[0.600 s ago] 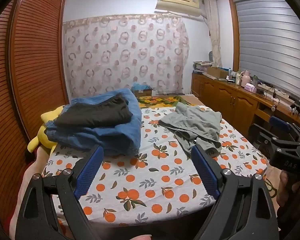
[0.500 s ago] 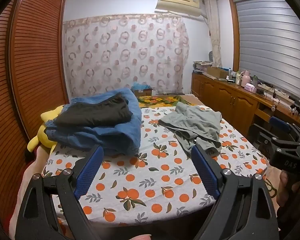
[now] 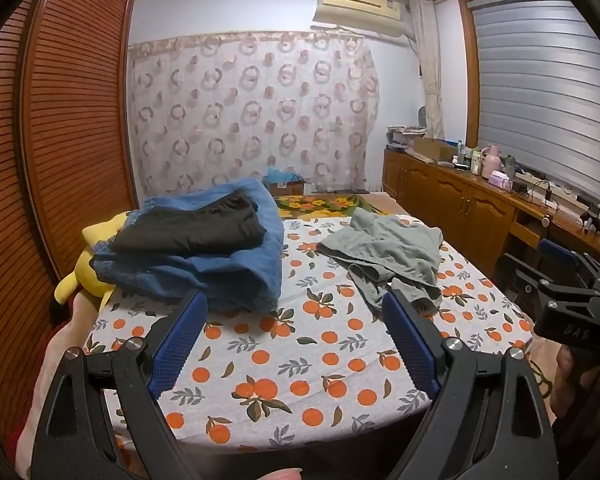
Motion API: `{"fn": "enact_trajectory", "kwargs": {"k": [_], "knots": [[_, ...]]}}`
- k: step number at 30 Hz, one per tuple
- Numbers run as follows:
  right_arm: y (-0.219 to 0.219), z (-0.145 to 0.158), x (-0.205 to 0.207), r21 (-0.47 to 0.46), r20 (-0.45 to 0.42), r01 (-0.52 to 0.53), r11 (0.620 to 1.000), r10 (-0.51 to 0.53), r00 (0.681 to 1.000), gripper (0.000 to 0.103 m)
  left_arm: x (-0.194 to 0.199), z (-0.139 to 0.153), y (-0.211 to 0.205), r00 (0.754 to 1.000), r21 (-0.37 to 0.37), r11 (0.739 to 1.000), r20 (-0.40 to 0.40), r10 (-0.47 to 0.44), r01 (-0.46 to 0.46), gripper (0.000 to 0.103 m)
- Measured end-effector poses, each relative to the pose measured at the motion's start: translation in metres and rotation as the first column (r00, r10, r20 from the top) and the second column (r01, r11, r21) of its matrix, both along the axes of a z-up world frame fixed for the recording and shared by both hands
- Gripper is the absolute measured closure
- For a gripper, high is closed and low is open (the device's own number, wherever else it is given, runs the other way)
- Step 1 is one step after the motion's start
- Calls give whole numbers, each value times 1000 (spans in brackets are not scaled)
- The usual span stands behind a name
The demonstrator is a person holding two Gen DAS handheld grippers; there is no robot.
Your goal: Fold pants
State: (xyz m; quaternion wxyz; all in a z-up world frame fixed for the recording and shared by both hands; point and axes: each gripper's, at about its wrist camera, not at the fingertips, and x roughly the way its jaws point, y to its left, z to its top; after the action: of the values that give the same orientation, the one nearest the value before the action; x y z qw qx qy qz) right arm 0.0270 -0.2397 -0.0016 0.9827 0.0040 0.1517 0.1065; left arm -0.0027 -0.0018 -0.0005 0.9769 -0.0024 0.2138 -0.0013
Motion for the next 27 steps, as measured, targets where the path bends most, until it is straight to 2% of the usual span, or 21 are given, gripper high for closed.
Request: {"fn": "enact_trajectory", "kwargs": {"k": [21,22,27], "knots": [[1,3,-4,-2,4,-4,1000,4,1000,0,4,-2,-7,1000,5,1000,5,-4,4,13],[1,3,-4,-2,5,-4,1000,4,1000,0,0,3,4,1000,-7,1000,6,-1,1,13],[1,4,-5,1,10,-4,1000,4,1000,0,2,7,4,1000,-4,1000,11,-2,3,13]]}}
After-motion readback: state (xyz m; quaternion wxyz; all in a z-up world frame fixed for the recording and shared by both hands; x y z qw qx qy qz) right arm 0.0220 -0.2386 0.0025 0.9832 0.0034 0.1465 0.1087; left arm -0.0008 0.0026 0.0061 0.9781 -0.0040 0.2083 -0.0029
